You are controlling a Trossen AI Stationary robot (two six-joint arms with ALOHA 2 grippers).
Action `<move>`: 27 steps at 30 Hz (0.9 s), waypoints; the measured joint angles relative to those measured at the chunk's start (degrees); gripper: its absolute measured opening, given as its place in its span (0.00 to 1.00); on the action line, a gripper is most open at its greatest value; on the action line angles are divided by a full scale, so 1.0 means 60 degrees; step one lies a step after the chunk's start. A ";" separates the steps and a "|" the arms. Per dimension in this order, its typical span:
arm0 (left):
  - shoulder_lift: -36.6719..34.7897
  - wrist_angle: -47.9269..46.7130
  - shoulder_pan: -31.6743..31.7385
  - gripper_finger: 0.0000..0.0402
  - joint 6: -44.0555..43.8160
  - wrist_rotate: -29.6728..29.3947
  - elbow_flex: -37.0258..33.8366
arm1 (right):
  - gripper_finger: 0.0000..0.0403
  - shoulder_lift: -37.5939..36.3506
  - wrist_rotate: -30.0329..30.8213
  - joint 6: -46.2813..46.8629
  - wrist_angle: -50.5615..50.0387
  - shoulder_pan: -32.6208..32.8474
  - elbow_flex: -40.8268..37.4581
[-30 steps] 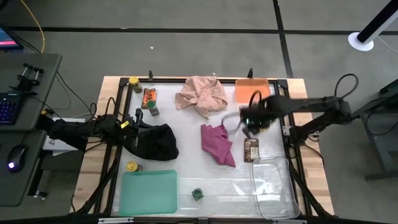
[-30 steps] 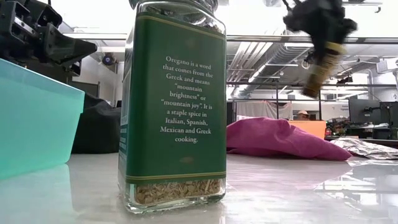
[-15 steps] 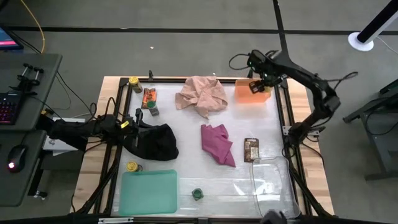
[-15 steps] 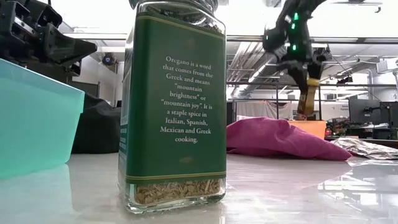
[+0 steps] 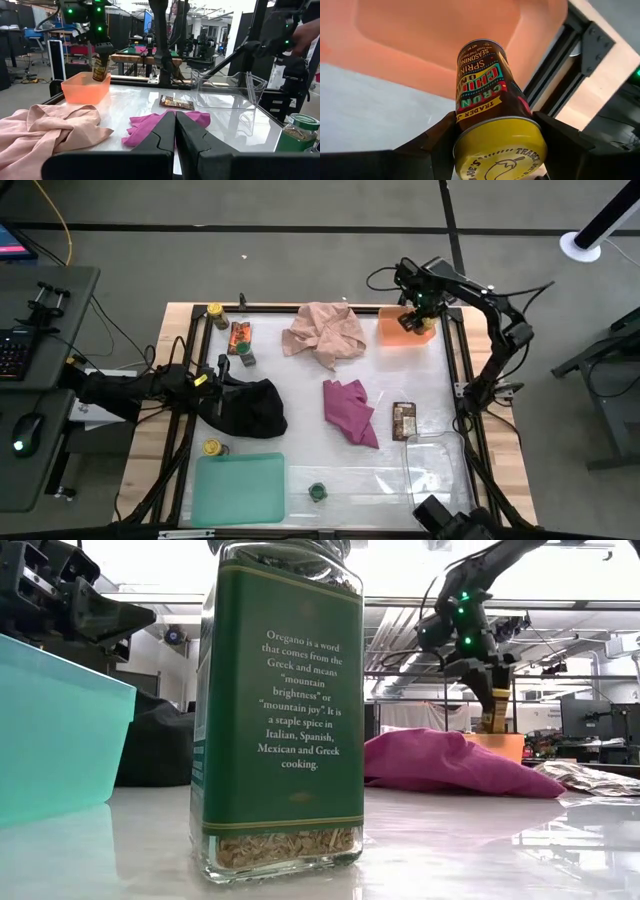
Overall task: Sort spices by type
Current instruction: Put the bottom right yellow seasoning bottle into the orange bin
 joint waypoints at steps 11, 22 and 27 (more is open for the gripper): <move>0.0000 0.0000 0.0000 0.00 0.0000 0.0002 0.0000 | 0.56 -0.0002 -0.0458 -0.0274 -0.0623 0.0008 0.0000; 0.0000 0.0000 0.0000 0.00 0.0000 0.0003 0.0000 | 0.57 0.0387 -0.0699 -0.0202 0.0165 -0.0386 0.0004; 0.0000 0.0000 0.0000 0.00 0.0000 0.0002 0.0000 | 0.63 0.0826 -0.1000 -0.0208 0.0180 -0.0505 0.0004</move>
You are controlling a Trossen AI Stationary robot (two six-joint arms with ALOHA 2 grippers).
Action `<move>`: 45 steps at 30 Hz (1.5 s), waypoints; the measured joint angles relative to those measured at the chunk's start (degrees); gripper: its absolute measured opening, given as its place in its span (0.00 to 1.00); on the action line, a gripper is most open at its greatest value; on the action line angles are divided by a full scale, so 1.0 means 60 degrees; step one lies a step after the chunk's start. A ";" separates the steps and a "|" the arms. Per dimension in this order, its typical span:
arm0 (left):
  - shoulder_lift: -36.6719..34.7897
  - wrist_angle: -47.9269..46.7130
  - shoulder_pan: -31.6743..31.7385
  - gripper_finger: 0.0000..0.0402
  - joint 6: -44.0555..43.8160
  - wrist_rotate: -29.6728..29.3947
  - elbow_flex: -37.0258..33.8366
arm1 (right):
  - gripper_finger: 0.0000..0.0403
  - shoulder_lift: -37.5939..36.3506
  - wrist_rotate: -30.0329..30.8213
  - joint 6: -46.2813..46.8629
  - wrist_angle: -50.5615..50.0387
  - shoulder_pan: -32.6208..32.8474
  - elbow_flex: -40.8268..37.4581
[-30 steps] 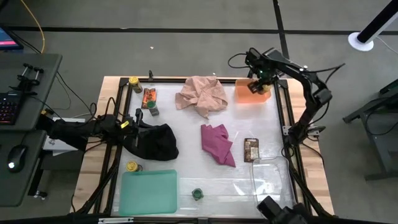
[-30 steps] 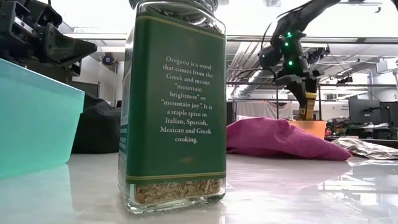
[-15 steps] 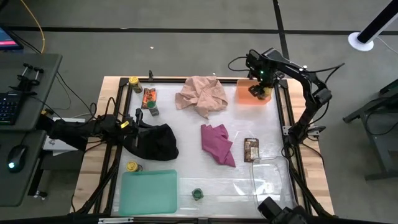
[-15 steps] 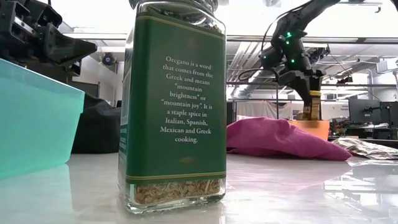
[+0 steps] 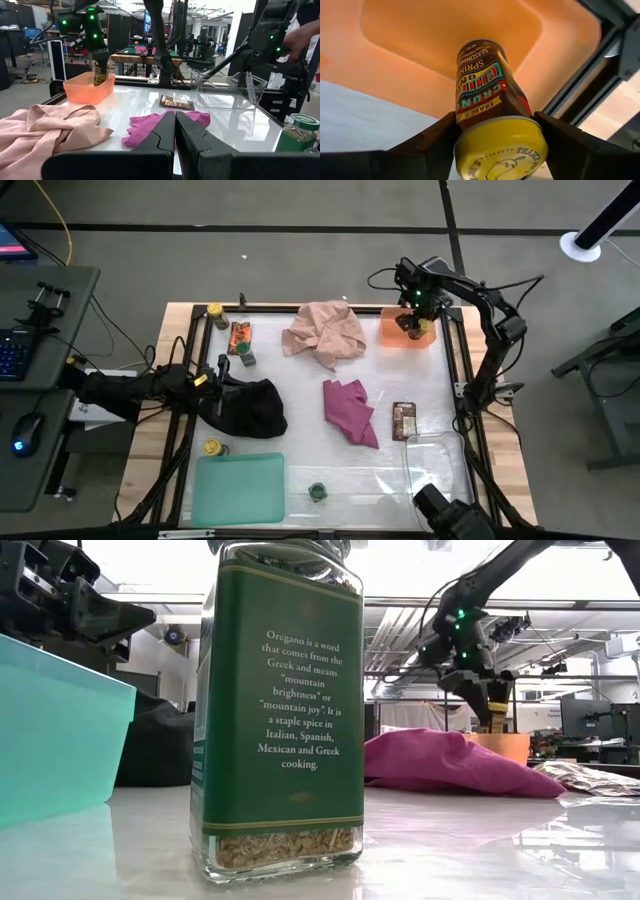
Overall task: Sort spices by type
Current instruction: Put the bottom right yellow seasoning bottle into the orange bin
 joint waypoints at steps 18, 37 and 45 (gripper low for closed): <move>0.0000 0.0000 0.0002 0.00 0.0000 0.0000 -0.0001 | 0.66 0.0097 0.0018 -0.0562 0.0180 -0.0014 0.0000; 0.0000 0.0000 0.0003 0.00 0.0000 0.0000 0.0000 | 0.72 0.0093 0.0636 -0.1352 0.0171 -0.0011 0.0000; 0.0000 0.0000 0.0002 0.00 0.0000 -0.0003 0.0000 | 0.87 0.0093 0.0343 -0.1564 -0.0019 -0.0015 0.0640</move>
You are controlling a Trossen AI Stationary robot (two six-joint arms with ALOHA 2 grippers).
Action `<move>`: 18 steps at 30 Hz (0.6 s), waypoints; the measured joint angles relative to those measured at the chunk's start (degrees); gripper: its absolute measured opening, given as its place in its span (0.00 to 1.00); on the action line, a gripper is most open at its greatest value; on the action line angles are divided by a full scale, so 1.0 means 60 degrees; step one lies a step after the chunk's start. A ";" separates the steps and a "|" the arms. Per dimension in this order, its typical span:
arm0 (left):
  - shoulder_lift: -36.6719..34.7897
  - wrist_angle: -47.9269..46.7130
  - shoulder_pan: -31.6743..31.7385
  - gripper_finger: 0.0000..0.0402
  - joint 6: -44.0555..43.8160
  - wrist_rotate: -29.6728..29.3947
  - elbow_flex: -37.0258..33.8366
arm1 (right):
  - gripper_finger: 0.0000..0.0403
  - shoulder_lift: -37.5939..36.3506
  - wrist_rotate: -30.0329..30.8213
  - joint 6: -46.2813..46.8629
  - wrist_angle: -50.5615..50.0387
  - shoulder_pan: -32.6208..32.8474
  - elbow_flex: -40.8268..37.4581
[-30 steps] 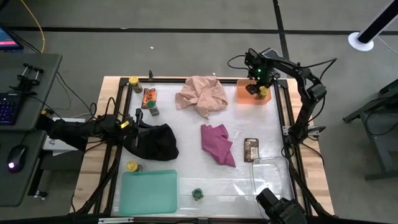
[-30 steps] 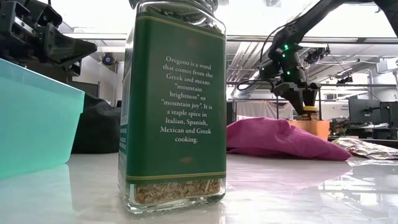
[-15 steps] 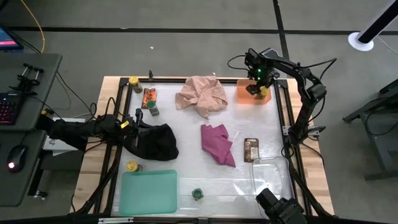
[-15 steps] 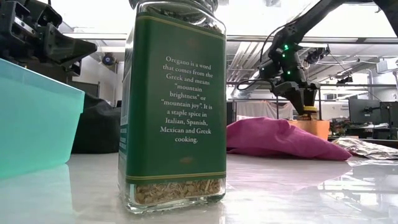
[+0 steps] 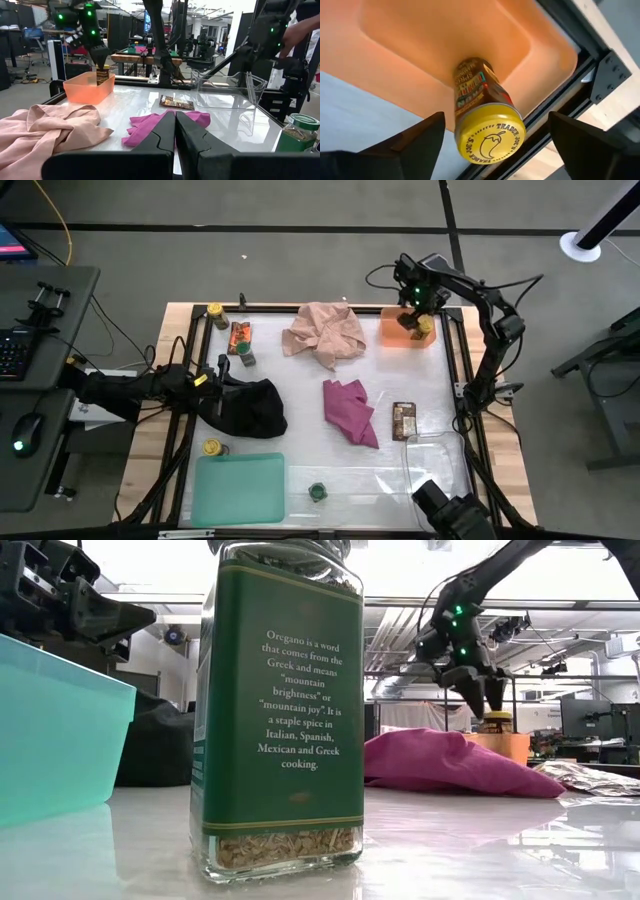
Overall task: Sort spices by type
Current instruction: Put the bottom right yellow seasoning bottle into the orange bin, then put the top yellow seasoning bottle into the orange bin
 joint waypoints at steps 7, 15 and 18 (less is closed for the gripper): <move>0.0000 0.0000 0.0002 0.00 0.0000 0.0000 0.0000 | 0.88 -0.0004 -0.1676 -0.0144 0.0141 0.0000 0.1611; 0.0000 0.0000 0.0000 0.00 0.0000 0.0002 0.0000 | 0.88 -0.0015 -0.5055 0.1742 0.3101 0.0425 0.3052; 0.0000 0.0000 -0.0002 0.00 0.0000 0.0003 0.0000 | 0.88 -0.0015 -0.5952 0.2245 0.4918 0.0938 0.3033</move>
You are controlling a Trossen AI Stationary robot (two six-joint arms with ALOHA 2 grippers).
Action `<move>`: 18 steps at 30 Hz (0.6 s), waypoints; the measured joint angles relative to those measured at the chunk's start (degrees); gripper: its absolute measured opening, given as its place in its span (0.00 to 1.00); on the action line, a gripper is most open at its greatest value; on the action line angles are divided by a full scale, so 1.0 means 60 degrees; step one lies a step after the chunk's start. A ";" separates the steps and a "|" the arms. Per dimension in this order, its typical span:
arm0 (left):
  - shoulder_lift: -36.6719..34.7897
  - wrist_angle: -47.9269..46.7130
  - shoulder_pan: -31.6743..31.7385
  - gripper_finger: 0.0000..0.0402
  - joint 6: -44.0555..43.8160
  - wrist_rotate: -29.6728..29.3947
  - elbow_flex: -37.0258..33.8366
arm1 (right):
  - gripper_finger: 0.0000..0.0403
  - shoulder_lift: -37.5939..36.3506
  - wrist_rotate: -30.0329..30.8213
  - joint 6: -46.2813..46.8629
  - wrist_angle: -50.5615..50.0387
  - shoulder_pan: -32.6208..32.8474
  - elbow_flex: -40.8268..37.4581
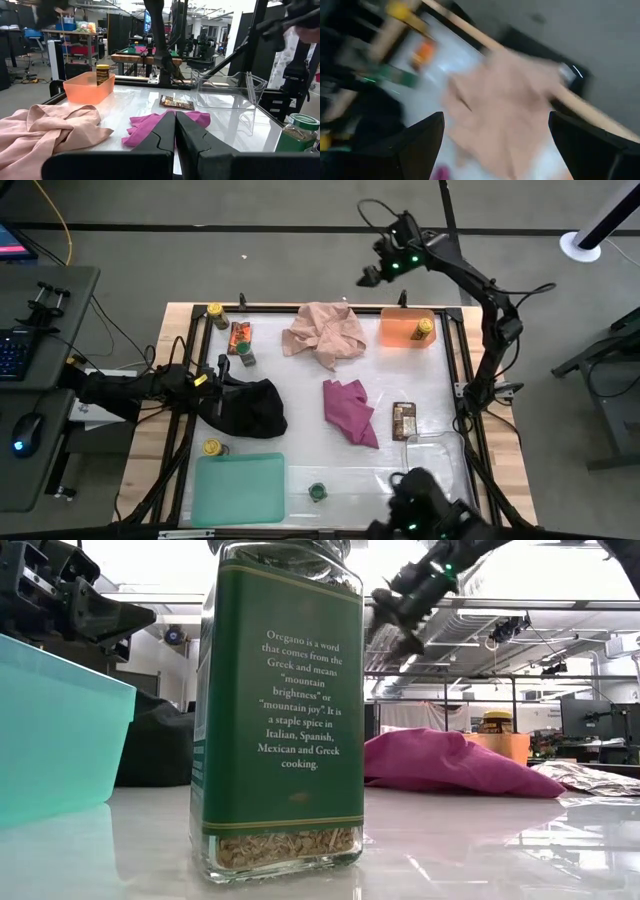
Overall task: Sort spices by type
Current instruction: Put the top yellow seasoning bottle into the orange bin
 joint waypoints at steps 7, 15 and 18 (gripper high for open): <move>0.0000 0.0215 0.0000 0.00 -0.0205 -0.0244 0.0000 | 0.88 0.0000 -0.0063 0.0997 0.1979 0.1650 -0.0303; -0.0003 0.2669 0.0000 0.00 -0.1201 -0.0258 0.0000 | 0.88 0.0000 -0.0071 0.1845 0.2277 0.3067 -0.0305; -0.0007 0.3804 0.0000 0.00 -0.1852 -0.0258 0.0000 | 0.88 0.0000 0.0018 0.2399 0.2636 0.3484 -0.0307</move>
